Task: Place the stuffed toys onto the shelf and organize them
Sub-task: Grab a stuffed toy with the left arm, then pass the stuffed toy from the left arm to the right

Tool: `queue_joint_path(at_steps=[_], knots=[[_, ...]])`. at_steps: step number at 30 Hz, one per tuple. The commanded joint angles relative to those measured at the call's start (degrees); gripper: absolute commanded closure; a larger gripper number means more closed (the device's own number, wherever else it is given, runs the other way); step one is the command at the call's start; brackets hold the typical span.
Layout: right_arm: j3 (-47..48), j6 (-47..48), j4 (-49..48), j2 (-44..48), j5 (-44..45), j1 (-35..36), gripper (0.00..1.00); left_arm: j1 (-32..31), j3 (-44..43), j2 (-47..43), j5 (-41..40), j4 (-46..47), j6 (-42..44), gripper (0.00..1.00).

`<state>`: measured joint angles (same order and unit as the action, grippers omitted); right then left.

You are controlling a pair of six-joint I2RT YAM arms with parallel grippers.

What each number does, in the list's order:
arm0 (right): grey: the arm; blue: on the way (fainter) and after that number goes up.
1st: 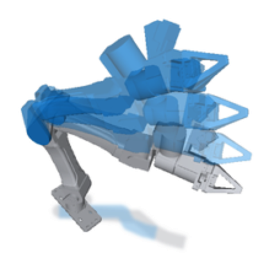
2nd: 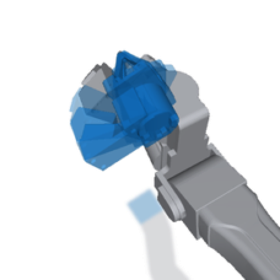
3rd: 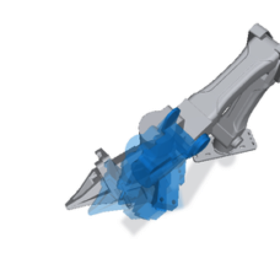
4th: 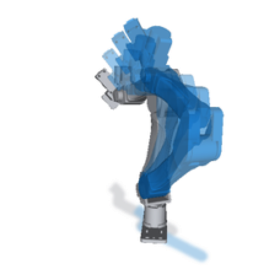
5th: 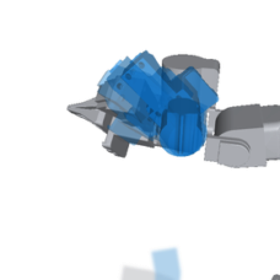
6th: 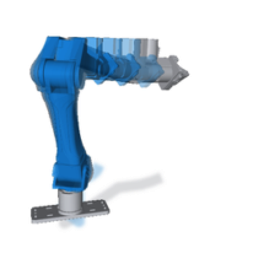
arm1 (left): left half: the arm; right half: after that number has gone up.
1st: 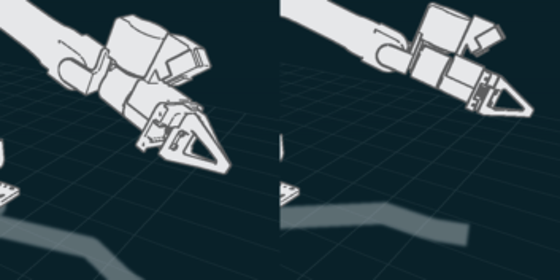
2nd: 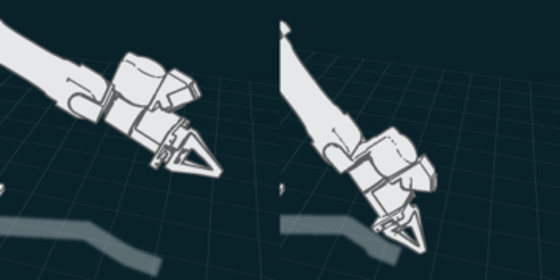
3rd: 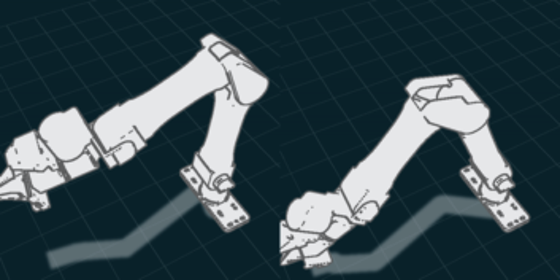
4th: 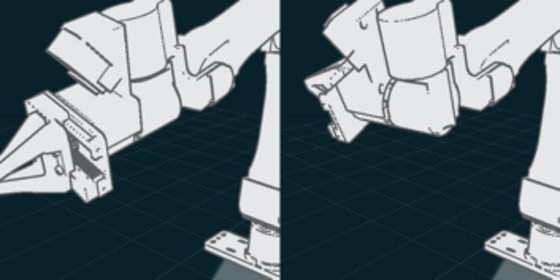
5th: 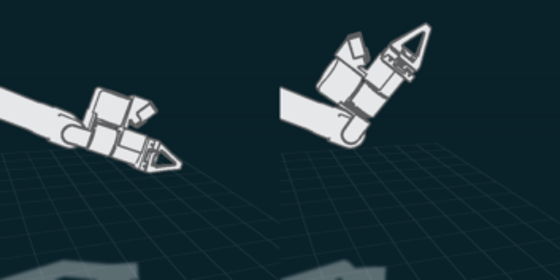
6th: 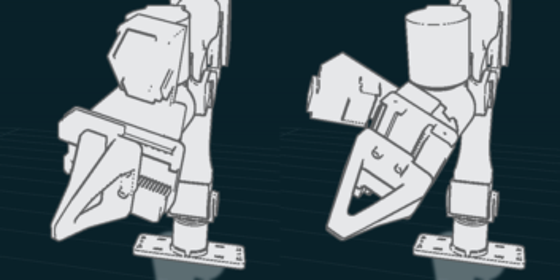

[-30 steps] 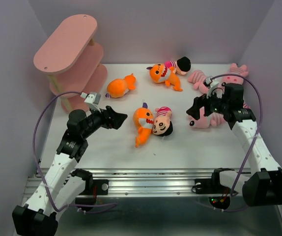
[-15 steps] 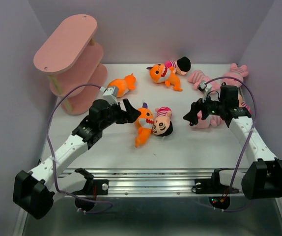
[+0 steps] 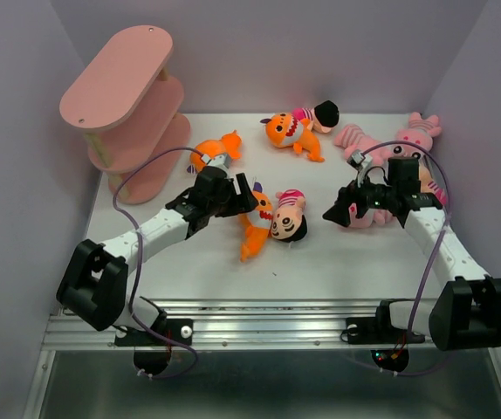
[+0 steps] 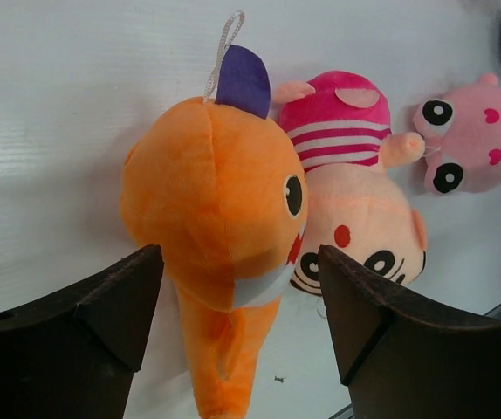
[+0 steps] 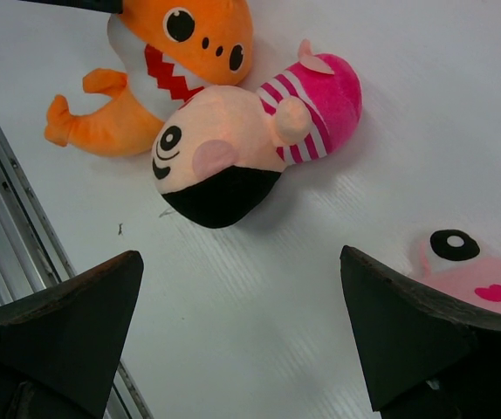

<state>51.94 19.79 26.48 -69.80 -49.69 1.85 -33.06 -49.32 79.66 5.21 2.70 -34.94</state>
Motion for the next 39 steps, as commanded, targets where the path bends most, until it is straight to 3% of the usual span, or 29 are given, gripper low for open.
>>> queue_joint_path(at_steps=[1,6,9,11,12,14,15,18,22,29,35,39], knots=[[0.26,1.04,-2.05,-0.51,-3.04,-0.35,0.00,-1.48,-3.50,1.81,-2.57,0.47,1.10,0.18],[0.53,0.86,-2.05,-0.95,-4.36,-0.35,0.00,-1.92,-4.55,7.35,-6.60,0.29,2.07,0.23],[0.53,0.77,-2.05,-1.13,-4.62,-0.35,0.00,-2.01,-5.87,10.95,-6.80,0.64,2.24,0.33],[0.44,0.86,-2.05,-1.13,-4.89,-0.35,0.00,-2.01,-6.57,12.88,-6.45,0.99,1.98,0.48],[0.44,0.95,-2.05,-1.21,-5.06,-0.35,0.00,-2.01,-6.93,13.50,-6.18,1.08,1.63,0.62],[0.26,1.04,-2.05,-1.30,-5.50,-0.35,0.00,-2.01,-7.02,13.95,-3.65,1.52,0.32,0.73],[0.00,1.30,-1.96,-1.56,-6.46,-0.35,0.00,-2.01,-6.50,13.60,-3.11,3.35,-0.39,0.86],[0.17,1.91,-1.00,-2.27,-8.22,-0.35,0.00,-1.92,-3.52,10.00,-2.49,6.17,-4.15,1.00],[2.54,1.57,0.85,-3.67,-10.07,-0.35,0.00,-2.01,-0.17,2.71,-4.59,9.34,-10.14,1.00],[11.93,-3.96,4.19,-10.44,-10.95,3.33,0.00,-3.50,3.97,-11.71,-15.30,12.68,-24.02,1.00],[19.15,-18.36,0.86,-15.63,-5.25,14.22,0.00,-4.91,5.99,-15.23,-22.95,13.21,-40.35,1.00],[21.97,-29.35,-4.76,-16.07,0.11,19.68,0.00,-6.14,5.47,-15.15,-27.60,12.95,-44.77,1.00]])
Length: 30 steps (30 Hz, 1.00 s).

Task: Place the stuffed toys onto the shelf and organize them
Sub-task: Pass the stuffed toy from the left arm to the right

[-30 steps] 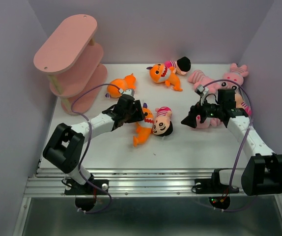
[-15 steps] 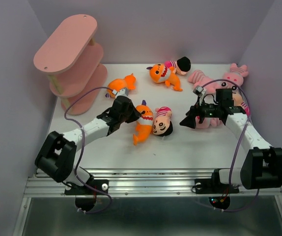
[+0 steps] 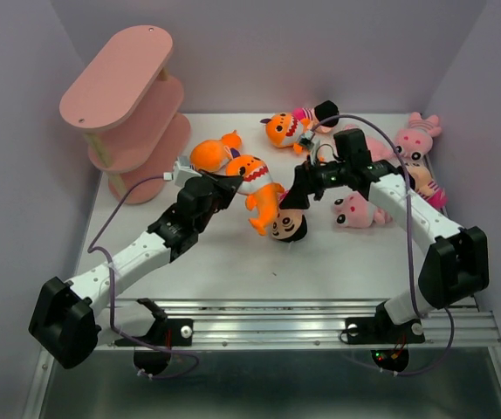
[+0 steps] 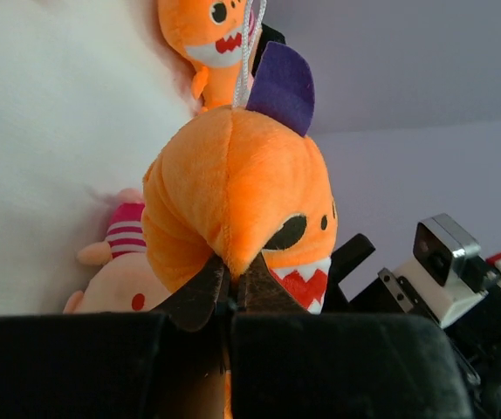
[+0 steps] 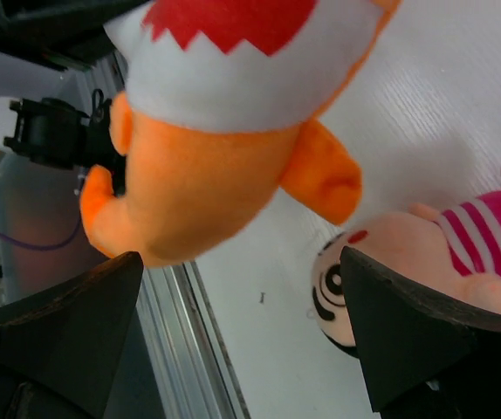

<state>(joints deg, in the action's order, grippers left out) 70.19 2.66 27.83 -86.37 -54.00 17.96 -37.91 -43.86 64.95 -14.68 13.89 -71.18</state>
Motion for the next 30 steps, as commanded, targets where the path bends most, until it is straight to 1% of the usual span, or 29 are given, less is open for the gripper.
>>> queue_joint_path(at_steps=[1,4,5,9,18,23,25,26,27,28,30], knots=[[3.81,-15.63,-8.82,1.19,7.47,4.27,0.00,-1.55,-0.26,-0.44,-8.78,1.23,-8.97,1.00],[2.94,-19.51,-13.83,2.60,11.10,4.98,0.00,-2.43,-1.58,-0.52,-11.42,0.18,-9.42,1.00],[2.50,-19.97,-14.99,3.22,11.89,6.20,0.00,-2.52,-1.84,-0.44,-11.86,0.09,-9.42,1.00],[3.02,-18.30,-14.92,1.91,16.46,8.67,0.00,-3.13,-2.37,-0.17,-11.96,-0.18,-10.03,1.00],[6.97,-16.81,-16.41,-2.93,18.13,9.20,0.02,-4.89,-1.94,-0.08,-11.34,-0.09,-9.95,1.00],[9.96,-16.98,-17.20,-5.21,16.56,9.20,0.04,-5.07,-0.88,-0.70,-9.93,0.08,-9.24,1.00],[10.40,-17.77,-17.37,-5.91,15.25,9.20,0.10,-5.15,-0.44,-0.70,-9.14,0.43,-8.89,1.00],[10.40,-17.95,-17.64,-6.27,14.54,9.20,0.17,-5.16,-0.35,-0.70,-8.97,0.61,-8.72,1.00],[10.32,-18.56,-18.25,-6.79,13.23,9.20,0.22,-5.24,-0.01,-0.79,-8.53,1.05,-8.28,1.00],[9.88,-18.82,-18.52,-7.06,12.52,9.20,0.35,-5.24,0.17,-0.79,-8.35,1.23,-8.10,1.00],[9.53,-19.18,-19.13,-7.50,10.94,9.20,0.52,-5.24,0.52,-0.79,-7.65,1.58,-7.75,1.00]])
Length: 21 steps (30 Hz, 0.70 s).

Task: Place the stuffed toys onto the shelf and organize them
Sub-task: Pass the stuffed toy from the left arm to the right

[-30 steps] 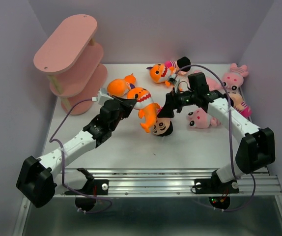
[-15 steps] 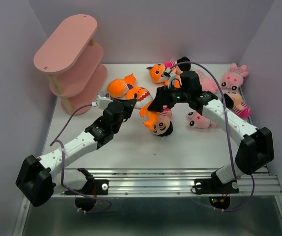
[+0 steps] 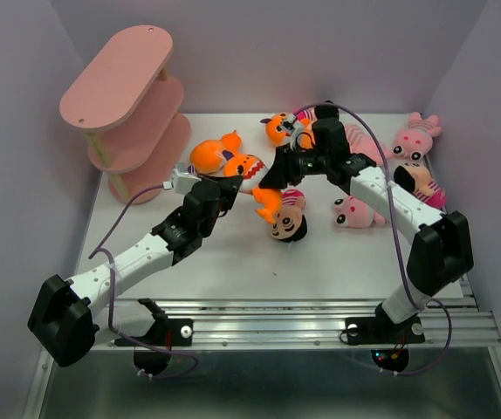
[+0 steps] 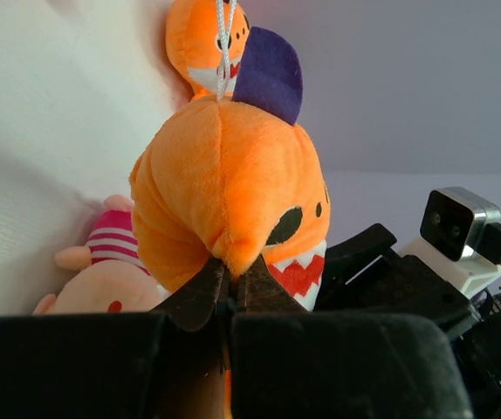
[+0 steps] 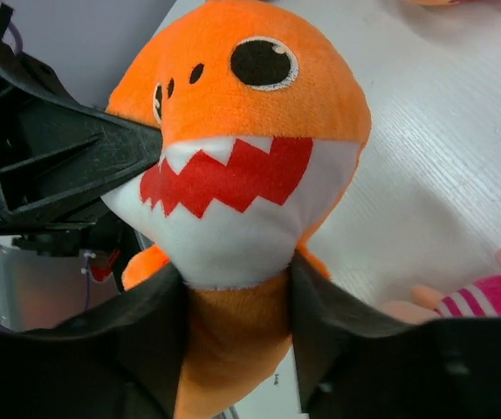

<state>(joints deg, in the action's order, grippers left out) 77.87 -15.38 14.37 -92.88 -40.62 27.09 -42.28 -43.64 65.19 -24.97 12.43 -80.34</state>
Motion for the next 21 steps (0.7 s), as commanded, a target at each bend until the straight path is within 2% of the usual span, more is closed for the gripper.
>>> queue_joint_path(at_steps=[1,2,3,4,5,7,9,10,13,17,21], knots=[[1.68,-1.23,-6.02,-1.07,-3.32,0.07,0.60,-0.87,0.48,-1.12,3.08,3.57,1.67,1.00],[1.50,-1.23,-6.02,-0.99,-3.50,0.07,0.73,-0.87,0.66,-1.29,3.96,3.92,2.63,1.00],[1.15,-1.15,-6.20,-0.64,-3.33,0.07,0.78,-0.87,1.18,-1.47,4.49,4.71,3.51,1.00],[0.80,-0.71,-6.37,-0.37,-3.24,0.07,0.86,-0.87,1.53,-2.25,5.02,6.45,4.39,0.83],[0.54,-0.62,-6.29,-0.11,-2.80,0.07,0.92,-0.87,1.97,-2.78,5.63,7.25,5.35,0.74],[-0.25,-0.27,-6.37,0.94,-1.31,0.07,0.96,-0.87,3.12,-4.10,7.30,8.92,8.26,0.57],[-1.04,0.60,-6.46,2.08,-0.52,0.07,0.99,-0.87,4.60,-6.64,8.79,10.15,11.23,0.33],[-1.14,0.78,-6.46,2.09,-0.42,0.07,0.99,-0.87,5.14,-7.52,9.41,10.60,12.12,0.28],[-1.05,0.70,-6.64,2.70,0.19,-0.46,0.99,-0.87,7.15,-11.48,11.69,11.48,14.93,0.20],[-0.26,0.17,-6.72,2.97,2.03,-0.46,0.99,-0.87,9.00,-15.70,15.82,11.39,15.56,0.20],[-0.52,-2.72,-9.09,2.27,3.35,-0.46,0.99,-0.87,9.10,-14.75,19.95,11.48,14.77,0.20]])
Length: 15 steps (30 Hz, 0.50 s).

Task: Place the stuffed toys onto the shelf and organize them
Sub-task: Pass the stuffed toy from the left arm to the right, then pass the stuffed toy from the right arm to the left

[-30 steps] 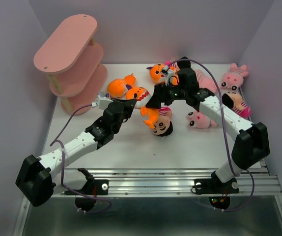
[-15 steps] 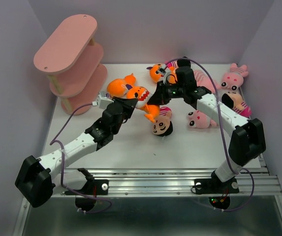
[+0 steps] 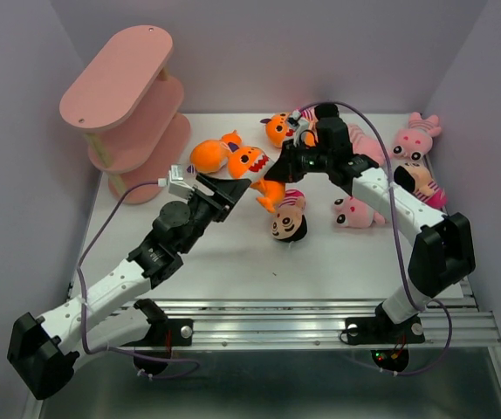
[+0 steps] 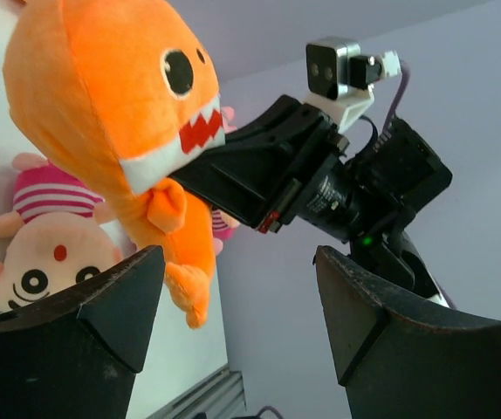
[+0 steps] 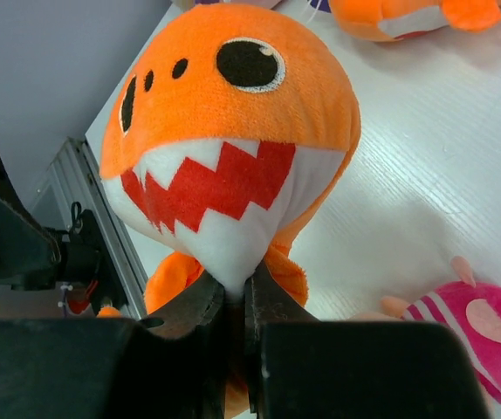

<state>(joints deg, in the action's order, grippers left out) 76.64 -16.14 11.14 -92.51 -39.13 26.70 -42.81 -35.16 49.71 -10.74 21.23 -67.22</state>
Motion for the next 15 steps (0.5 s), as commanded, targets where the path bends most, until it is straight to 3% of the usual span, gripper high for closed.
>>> queue_joint_path(at_steps=[1,15], knots=[[0.70,-2.75,-6.65,1.72,2.22,-0.07,0.99,-0.52,0.35,1.52,6.60,2.93,1.39,0.20],[-2.55,-6.18,-10.26,3.12,-0.24,-0.07,0.90,-2.37,-7.20,17.43,9.69,6.36,4.03,0.20]])
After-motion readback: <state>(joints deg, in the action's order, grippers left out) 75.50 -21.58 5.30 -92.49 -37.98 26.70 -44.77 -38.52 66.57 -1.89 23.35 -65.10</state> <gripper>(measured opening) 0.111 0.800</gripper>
